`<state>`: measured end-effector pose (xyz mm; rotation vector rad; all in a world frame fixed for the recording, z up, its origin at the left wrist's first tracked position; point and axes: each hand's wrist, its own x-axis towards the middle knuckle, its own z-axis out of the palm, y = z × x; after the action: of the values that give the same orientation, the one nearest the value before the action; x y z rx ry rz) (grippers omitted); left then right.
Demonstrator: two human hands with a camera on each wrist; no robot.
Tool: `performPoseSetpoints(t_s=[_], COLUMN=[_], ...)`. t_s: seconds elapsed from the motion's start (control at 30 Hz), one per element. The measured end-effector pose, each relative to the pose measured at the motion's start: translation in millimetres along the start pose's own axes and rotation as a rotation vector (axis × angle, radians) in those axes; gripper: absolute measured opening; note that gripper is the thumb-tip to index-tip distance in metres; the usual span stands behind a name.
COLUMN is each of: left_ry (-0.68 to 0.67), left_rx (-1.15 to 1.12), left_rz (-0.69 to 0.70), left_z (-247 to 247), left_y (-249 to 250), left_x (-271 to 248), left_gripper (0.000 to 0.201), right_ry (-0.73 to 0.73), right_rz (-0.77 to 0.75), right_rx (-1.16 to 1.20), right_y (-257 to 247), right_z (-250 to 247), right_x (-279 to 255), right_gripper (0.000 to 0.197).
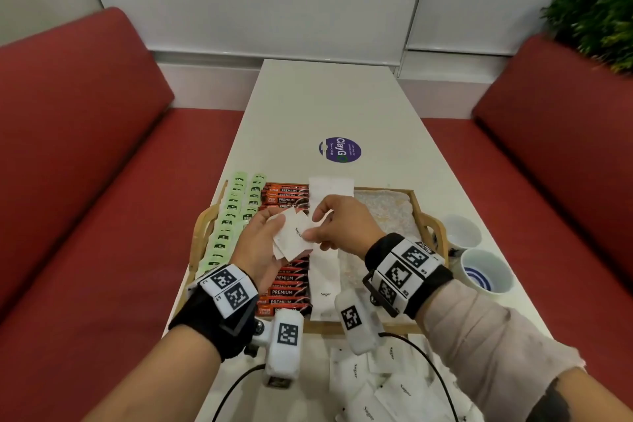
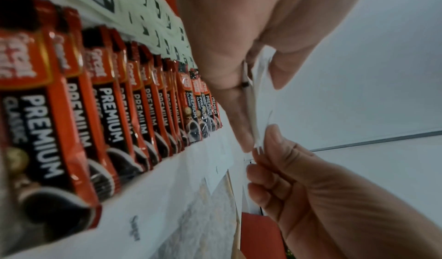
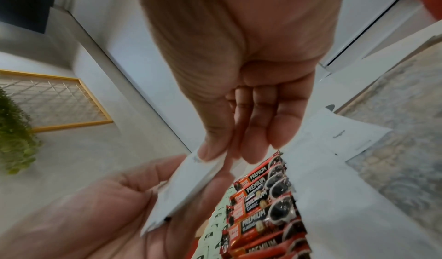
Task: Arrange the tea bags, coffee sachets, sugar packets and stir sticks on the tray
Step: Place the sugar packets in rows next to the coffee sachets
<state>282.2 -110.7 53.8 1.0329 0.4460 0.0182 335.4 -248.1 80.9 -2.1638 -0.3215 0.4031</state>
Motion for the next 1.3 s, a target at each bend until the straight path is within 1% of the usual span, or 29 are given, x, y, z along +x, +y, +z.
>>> performPoseSetpoints(t_s=[0.07,0.17,0.27,0.33,0.4,0.47,0.53,0.6,0.67,0.77,0.93,1.03,1.13,1.3], left_ry=[-0.011,-0.016,0.029,0.040,0.042,0.047,0.046,0.036,0.031,0.022,0.010,0.012,0.013,0.010], left_rx=[0.013,0.007,0.004,-0.001,0.008,0.037,0.060,0.069,0.079,0.079,0.081,0.072,0.066,0.054], left_rz=[-0.004,-0.001,0.008,0.012,0.011,0.013,0.019,0.023,0.021,0.020,0.026,0.025,0.019,0.013], left_z=[3,8,12,14,14,13,13,13,14,15,13,11,9,10], left_y=[-1,-2,-2,-1,0,0,-1,-1,-2,-4,-7,-8,-9,-12], left_x=[1,5,10,14,18,23,26,28,30,34,39,42,44,46], left_gripper=[0.017,0.021,0.024,0.026,0.027,0.027,0.028,0.027,0.026,0.026,0.024,0.024,0.024,0.024], right_ry=[0.018,-0.006,-0.031,-0.012,0.064,0.172,0.265,0.307,0.286,0.213,0.140,0.107,0.102,0.109], right_rz=[0.013,0.024,0.043,0.045,0.055,0.063,0.062,0.083,0.119,0.147,0.197,0.218,0.205,0.222], right_rx=[0.001,0.025,0.037,0.046,0.042,0.006,-0.096,-0.202,-0.231,-0.238,-0.223,-0.215,-0.249,-0.235], right_y=[4,9,13,15,18,24,34,44,54,64,74,76,78,81], right_z=[-7,-15,-24,-34,-47,-60,-69,-73,-72,-63,-46,-41,-39,-36], right_x=[2,5,11,15,21,32,45,56,64,70,82,88,91,96], right_gripper=[0.022,0.014,0.012,0.014,0.016,0.018,0.018,0.017,0.016,0.012,0.027,0.028,0.029,0.025])
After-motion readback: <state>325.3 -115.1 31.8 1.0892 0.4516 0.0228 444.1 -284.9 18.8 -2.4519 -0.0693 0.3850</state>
